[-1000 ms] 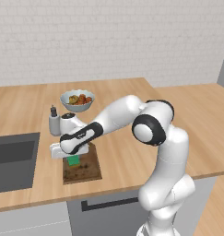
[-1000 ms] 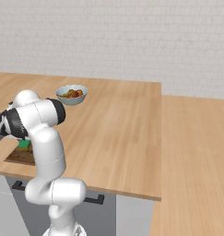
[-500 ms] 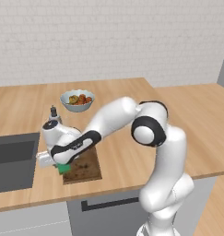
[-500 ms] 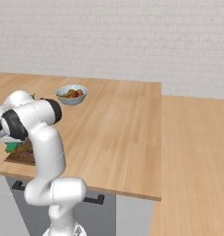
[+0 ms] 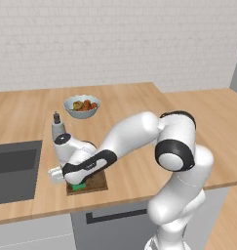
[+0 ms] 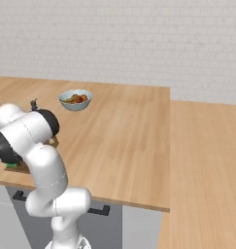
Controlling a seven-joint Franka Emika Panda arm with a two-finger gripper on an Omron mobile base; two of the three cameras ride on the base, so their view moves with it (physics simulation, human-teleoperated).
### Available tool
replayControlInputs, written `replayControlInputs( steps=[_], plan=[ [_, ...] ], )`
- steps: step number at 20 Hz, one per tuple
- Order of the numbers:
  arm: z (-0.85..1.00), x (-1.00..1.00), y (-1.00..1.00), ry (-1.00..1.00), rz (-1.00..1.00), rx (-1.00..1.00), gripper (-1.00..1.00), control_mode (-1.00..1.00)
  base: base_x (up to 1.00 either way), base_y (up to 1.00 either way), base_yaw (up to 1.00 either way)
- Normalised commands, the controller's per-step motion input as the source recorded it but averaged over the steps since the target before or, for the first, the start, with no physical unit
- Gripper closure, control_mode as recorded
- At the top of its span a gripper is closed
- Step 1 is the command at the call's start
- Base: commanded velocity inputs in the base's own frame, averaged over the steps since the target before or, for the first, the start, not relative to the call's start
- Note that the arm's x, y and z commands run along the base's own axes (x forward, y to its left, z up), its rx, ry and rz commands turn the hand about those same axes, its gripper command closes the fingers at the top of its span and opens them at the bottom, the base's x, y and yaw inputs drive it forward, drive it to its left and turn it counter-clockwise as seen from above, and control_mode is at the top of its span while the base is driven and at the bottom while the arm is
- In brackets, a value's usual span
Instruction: Pick up the sponge from the counter and clean the cutting board by briefly scrubbing or pressing down on the cutting board. Once finished, release the sponge.
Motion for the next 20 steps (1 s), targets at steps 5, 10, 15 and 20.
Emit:
replayControlInputs(
  steps=[5, 10, 15, 20],
  plan=[
    [-0.04, 0.39, -0.11, 0.02, 0.0, 0.0, 1.0, -1.0, 0.0, 0.0, 0.0],
    [-0.05, -0.07, 0.47, -0.02, 0.0, 0.0, 1.0, -1.0, 0.0, 0.0, 0.0],
    [0.0, -0.21, 0.42, -0.07, 0.0, 0.0, 1.0, -1.0, 0.0, 0.0, 0.0],
    [-0.05, -0.07, 0.07, -0.02, 0.0, 0.0, 1.0, -1.0, 0.0, 0.0, 0.0]
  ],
)
